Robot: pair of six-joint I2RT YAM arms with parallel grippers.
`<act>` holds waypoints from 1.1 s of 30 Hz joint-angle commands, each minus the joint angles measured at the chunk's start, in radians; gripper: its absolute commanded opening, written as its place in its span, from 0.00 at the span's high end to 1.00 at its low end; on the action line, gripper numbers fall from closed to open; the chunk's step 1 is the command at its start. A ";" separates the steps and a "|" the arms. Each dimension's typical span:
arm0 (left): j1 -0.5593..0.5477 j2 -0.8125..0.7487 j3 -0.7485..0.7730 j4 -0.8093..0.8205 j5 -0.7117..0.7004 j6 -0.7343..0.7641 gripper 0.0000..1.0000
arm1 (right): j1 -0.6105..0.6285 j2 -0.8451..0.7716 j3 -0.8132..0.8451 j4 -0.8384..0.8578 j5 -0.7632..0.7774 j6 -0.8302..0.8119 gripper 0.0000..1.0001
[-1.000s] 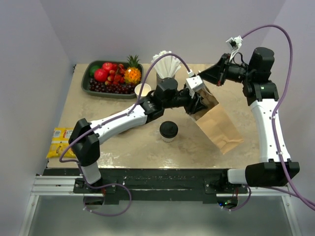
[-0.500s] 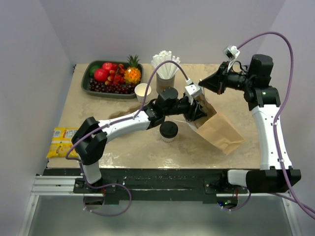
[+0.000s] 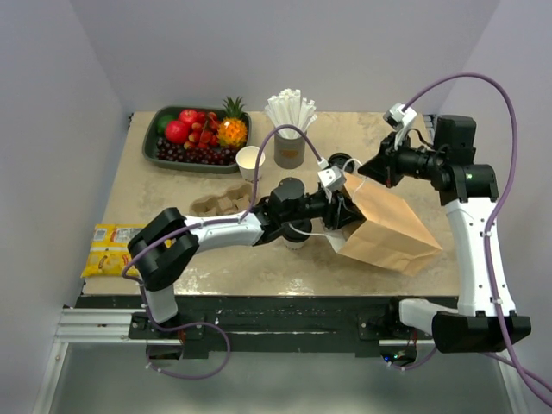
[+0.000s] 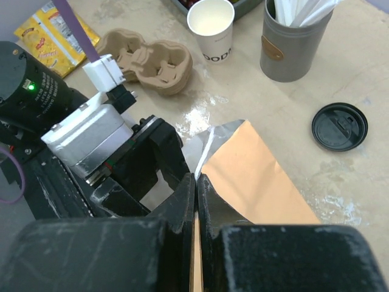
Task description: Pack the takeout coffee
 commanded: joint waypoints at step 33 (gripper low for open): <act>-0.004 -0.039 0.123 -0.014 -0.173 0.193 0.84 | 0.191 0.237 0.356 0.029 0.021 -0.071 1.00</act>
